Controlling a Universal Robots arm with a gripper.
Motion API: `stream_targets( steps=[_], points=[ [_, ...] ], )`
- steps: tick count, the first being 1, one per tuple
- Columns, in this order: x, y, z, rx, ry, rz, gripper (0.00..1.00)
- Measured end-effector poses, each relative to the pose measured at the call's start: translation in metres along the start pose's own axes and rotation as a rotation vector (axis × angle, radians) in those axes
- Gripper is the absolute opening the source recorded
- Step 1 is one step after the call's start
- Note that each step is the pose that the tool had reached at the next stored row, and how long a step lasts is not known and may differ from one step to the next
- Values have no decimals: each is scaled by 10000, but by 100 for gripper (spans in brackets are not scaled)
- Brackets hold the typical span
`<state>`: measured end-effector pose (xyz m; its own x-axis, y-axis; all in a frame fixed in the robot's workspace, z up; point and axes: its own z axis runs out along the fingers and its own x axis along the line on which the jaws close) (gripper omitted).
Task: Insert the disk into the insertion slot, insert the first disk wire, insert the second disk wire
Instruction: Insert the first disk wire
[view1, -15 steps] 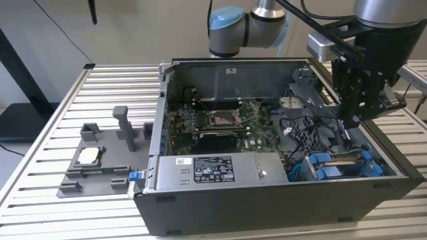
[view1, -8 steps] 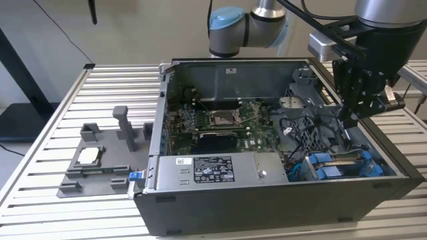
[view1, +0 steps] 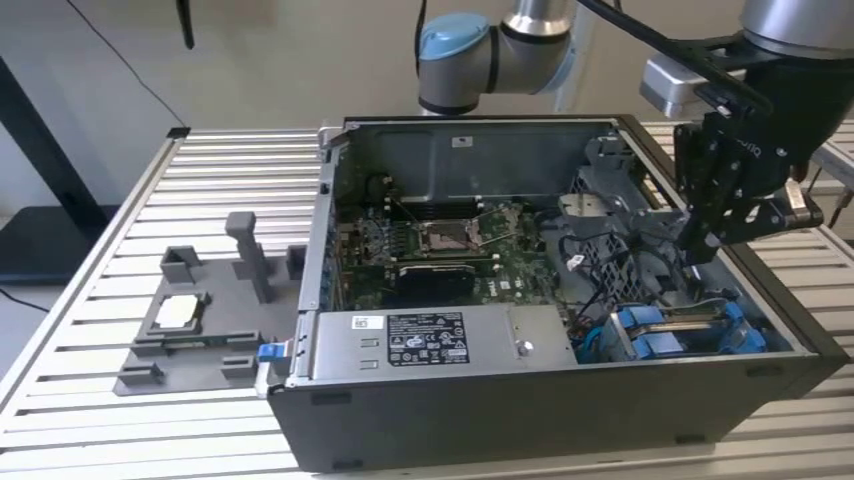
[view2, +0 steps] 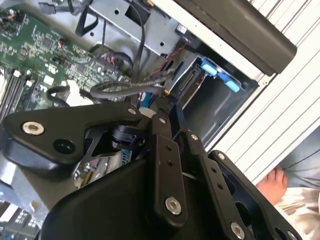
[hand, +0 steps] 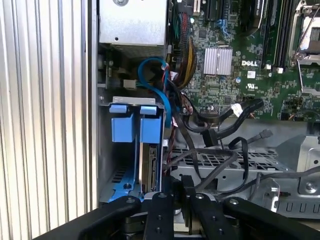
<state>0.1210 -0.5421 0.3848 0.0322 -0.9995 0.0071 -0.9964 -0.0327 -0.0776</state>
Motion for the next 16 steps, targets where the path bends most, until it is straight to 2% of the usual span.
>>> stream_targets(
  steps=[6, 9, 16],
  points=[
    [55, -46, 16, -575, -14, -2, 19],
    [65, -57, 23, -780, -8, -4, 19],
    [70, -82, 38, -1251, 85, -10, 19]
  ],
)
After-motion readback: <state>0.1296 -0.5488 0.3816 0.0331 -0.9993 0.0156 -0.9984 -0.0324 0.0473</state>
